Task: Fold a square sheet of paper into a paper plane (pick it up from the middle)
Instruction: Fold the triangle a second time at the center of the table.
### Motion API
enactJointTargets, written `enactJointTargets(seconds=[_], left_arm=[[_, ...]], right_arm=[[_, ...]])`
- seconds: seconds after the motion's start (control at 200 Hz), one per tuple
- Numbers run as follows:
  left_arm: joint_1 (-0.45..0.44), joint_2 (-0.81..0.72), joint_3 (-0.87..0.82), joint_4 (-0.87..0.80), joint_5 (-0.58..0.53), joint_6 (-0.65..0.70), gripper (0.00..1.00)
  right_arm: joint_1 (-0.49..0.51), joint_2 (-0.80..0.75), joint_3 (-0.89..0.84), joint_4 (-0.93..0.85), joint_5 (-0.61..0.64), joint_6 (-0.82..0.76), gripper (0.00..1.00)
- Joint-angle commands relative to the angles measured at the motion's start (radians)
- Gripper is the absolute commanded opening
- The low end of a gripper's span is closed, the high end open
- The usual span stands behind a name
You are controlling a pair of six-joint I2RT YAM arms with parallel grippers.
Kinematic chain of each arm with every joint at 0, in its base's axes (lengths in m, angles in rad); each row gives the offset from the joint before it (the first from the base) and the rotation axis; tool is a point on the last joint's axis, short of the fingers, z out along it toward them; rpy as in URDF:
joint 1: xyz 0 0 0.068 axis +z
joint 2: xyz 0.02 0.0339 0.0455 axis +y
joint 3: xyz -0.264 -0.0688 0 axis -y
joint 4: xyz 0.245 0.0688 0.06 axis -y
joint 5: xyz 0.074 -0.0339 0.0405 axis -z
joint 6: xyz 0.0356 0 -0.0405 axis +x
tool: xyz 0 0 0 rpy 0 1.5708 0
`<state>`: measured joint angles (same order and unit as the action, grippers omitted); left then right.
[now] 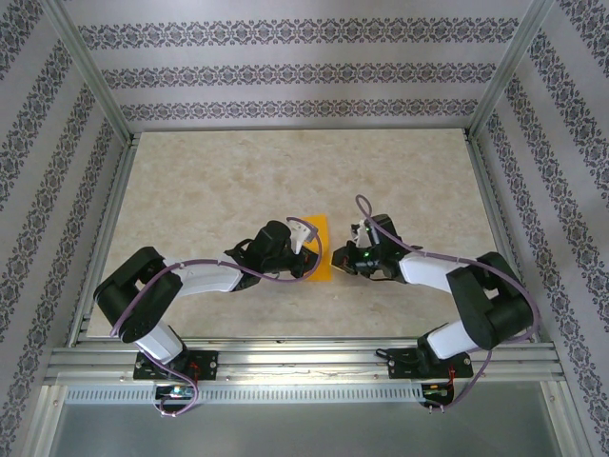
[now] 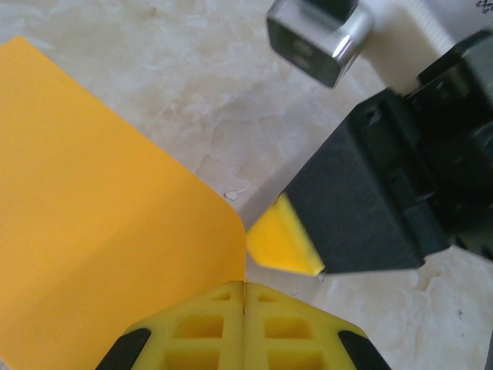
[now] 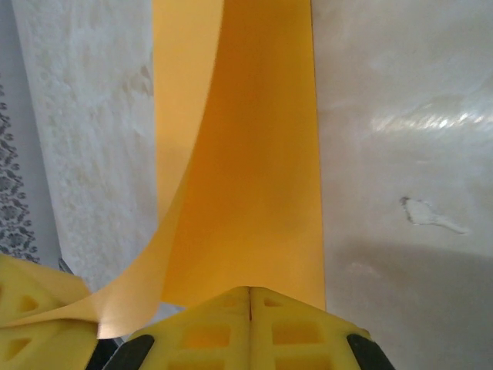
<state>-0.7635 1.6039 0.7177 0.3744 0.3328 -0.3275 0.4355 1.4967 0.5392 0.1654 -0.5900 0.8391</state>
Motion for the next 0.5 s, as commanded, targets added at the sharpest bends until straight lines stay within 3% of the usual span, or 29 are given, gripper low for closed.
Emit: enactJointTargets(seconds=[0.0,0.21,0.495], left_arm=[[0.010,-0.002,-0.001,0.006,-0.003,-0.016,0.00],[0.010,-0.002,-0.005,-0.002,-0.013,-0.013,0.00],[0.025,0.026,-0.003,0.000,-0.026,-0.048,0.00]], right_arm=[[0.028,0.044,0.037,0.005,0.020,0.008,0.00],[0.042,0.102,0.063,-0.055,0.035,-0.015,0.00],[0.044,0.145,0.093,-0.231,0.156,-0.101,0.00]])
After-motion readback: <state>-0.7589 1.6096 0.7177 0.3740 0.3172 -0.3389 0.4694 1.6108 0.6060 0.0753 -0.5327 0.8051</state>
